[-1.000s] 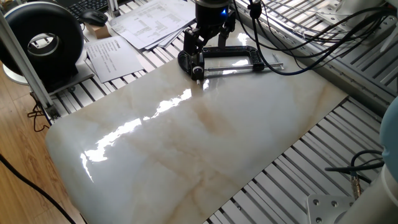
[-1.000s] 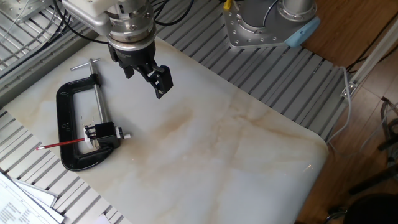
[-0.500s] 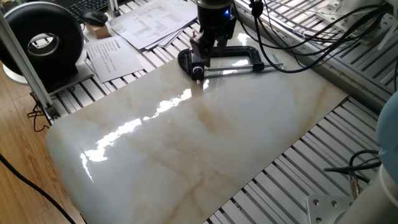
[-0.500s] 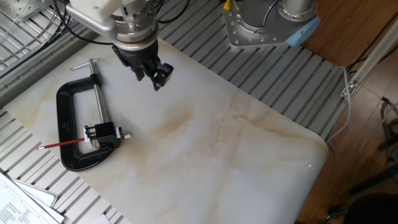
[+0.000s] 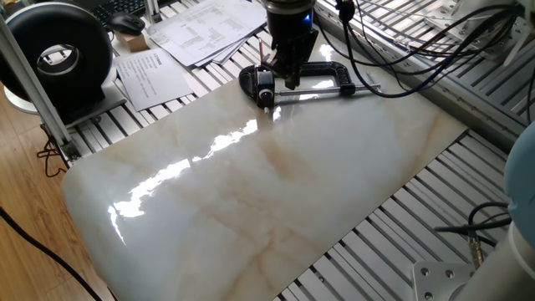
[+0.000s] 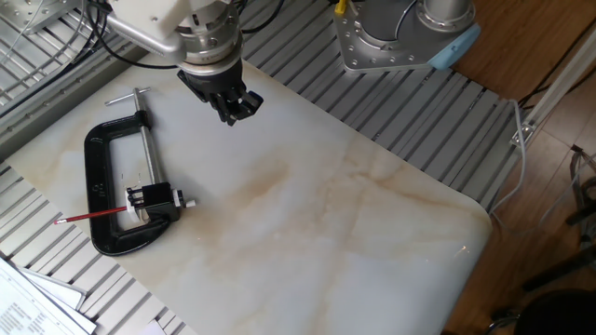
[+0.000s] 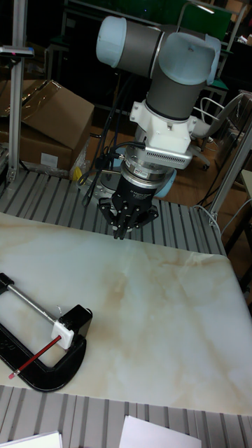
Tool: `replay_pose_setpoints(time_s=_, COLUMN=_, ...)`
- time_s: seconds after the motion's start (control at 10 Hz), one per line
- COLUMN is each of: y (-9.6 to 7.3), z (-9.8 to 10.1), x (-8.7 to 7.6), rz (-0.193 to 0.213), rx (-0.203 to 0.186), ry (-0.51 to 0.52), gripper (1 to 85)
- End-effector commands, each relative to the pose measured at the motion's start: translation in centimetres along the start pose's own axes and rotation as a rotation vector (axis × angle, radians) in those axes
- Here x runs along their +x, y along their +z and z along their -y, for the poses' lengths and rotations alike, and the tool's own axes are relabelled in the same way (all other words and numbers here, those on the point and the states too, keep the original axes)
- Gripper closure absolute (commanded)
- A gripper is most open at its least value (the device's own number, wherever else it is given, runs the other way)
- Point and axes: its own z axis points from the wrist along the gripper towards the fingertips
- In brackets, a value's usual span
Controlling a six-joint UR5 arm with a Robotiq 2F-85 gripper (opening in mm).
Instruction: Sharpen the pencil with a pencil sharpener
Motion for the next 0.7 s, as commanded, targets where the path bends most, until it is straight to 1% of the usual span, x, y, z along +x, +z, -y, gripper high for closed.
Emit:
replay_pose_setpoints(time_s=0.0, y=-0.09, z=-0.08, x=0.04, rz=-0.001, rx=0.003, ry=-0.009, gripper=68.3)
replay_pose_setpoints(time_s=0.3, y=-0.07, z=0.07, x=0.24, rz=-0.007, rx=0.007, ry=-0.010, gripper=69.3)
replay_pose_setpoints(time_s=0.6, y=0.04, z=-0.02, x=0.25, rz=-0.004, rx=0.001, ry=-0.006, gripper=69.3)
